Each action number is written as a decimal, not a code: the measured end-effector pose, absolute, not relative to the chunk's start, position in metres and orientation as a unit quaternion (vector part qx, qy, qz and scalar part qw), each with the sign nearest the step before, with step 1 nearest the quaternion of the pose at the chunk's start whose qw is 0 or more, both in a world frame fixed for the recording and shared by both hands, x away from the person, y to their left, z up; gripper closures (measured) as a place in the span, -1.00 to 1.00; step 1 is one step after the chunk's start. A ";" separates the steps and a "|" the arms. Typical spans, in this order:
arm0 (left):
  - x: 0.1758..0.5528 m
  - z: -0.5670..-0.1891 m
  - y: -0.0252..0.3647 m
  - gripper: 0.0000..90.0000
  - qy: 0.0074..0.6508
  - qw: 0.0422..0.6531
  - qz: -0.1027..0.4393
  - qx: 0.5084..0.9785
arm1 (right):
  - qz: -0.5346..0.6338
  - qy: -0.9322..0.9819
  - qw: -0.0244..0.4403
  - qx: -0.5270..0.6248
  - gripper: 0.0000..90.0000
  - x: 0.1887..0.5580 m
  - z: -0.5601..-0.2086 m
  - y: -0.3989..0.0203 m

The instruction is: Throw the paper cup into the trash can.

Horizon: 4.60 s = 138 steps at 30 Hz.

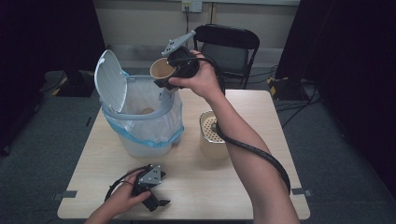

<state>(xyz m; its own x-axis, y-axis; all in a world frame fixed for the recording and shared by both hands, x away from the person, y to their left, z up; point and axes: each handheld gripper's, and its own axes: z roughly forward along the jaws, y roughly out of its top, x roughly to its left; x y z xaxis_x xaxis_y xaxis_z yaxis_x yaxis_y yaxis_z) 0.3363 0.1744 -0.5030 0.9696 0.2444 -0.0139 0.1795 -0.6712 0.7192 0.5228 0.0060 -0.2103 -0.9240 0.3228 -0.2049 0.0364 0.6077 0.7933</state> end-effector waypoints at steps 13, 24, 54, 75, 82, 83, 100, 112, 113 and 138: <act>0.336 -0.503 0.174 -1.00 0.116 0.389 0.043 0.913 | 0.437 0.882 0.151 0.088 -0.43 0.523 -0.217 0.027; 0.336 -0.503 0.174 -1.00 0.116 0.388 0.042 0.913 | 0.447 0.880 0.139 0.076 -0.43 0.523 -0.219 0.040; 0.336 -0.503 0.175 -1.00 0.114 0.388 0.045 0.914 | 0.467 0.876 0.109 0.055 -0.48 0.518 -0.227 0.069; 0.336 -0.503 0.174 -1.00 0.116 0.388 0.042 0.913 | 0.456 0.884 0.087 0.049 -0.65 0.509 -0.224 0.047; 0.336 -0.502 0.175 -1.00 0.115 0.386 0.038 0.915 | 0.447 0.889 0.080 0.054 -0.67 0.505 -0.227 0.025; 0.336 -0.502 0.175 -1.00 0.115 0.386 0.038 0.915 | 0.447 0.889 0.080 0.054 -0.67 0.505 -0.227 0.025; 0.336 -0.502 0.175 -1.00 0.117 0.386 0.038 0.914 | 0.456 0.882 0.077 0.090 -0.68 0.491 -0.238 -0.042; 0.337 -0.502 0.175 -1.00 0.113 0.385 0.042 0.915 | 0.442 0.888 0.081 0.099 -0.68 0.472 -0.257 -0.069; 0.337 -0.502 0.175 -1.00 0.113 0.385 0.042 0.915 | 0.442 0.888 0.081 0.099 -0.68 0.472 -0.257 -0.069; 0.336 -0.503 0.174 -1.00 0.115 0.388 0.045 0.913 | 0.422 0.899 0.041 0.112 -0.68 0.427 -0.328 -0.112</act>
